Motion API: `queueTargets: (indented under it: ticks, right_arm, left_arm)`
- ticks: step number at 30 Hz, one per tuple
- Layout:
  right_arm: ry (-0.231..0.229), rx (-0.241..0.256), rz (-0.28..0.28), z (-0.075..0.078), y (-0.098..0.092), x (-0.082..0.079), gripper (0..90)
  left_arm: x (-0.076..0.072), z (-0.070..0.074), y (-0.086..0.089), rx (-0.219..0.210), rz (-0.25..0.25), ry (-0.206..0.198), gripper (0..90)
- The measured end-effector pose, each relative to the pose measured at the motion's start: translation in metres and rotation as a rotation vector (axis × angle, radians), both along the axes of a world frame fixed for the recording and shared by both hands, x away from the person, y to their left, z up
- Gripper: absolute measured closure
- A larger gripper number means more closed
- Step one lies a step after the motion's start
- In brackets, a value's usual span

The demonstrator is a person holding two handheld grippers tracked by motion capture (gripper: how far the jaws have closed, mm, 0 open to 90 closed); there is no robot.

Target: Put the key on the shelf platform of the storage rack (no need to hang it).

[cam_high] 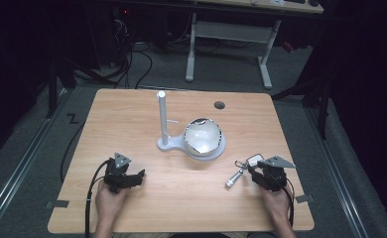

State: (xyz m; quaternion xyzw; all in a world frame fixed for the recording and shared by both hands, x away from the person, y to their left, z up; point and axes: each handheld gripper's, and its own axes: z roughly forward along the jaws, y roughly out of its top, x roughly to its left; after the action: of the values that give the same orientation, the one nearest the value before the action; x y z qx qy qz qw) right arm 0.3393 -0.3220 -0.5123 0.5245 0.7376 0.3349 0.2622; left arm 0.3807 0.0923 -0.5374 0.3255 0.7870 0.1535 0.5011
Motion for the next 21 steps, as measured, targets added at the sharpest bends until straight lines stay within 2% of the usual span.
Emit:
queueTargets:
  ticks: [2, 6, 10, 17, 21]
  right_arm:
    - [0.008, -0.001, 0.013, 0.001, 0.002, 0.003, 59.5]
    - [-0.005, -0.002, 0.022, 0.005, 0.004, 0.012, 65.7]
    - [0.039, -0.012, 0.031, 0.004, 0.005, 0.025, 68.9]
    - [0.074, -0.016, 0.024, -0.001, 0.007, 0.036, 72.1]
    - [0.086, -0.036, 0.025, -0.003, 0.009, 0.039, 74.1]
  left_arm:
    - [0.0, 0.0, 0.0, -0.001, 0.001, 0.0, 19.8]
    - [0.0, 0.0, 0.0, 0.0, 0.0, 0.0, 19.8]
    - [0.0, 0.0, 0.0, -0.001, 0.001, 0.0, 19.8]
    - [0.0, 0.0, 0.0, -0.001, 0.0, 0.0, 19.8]
    - [0.0, 0.0, 0.0, -0.001, 0.002, 0.001, 19.8]
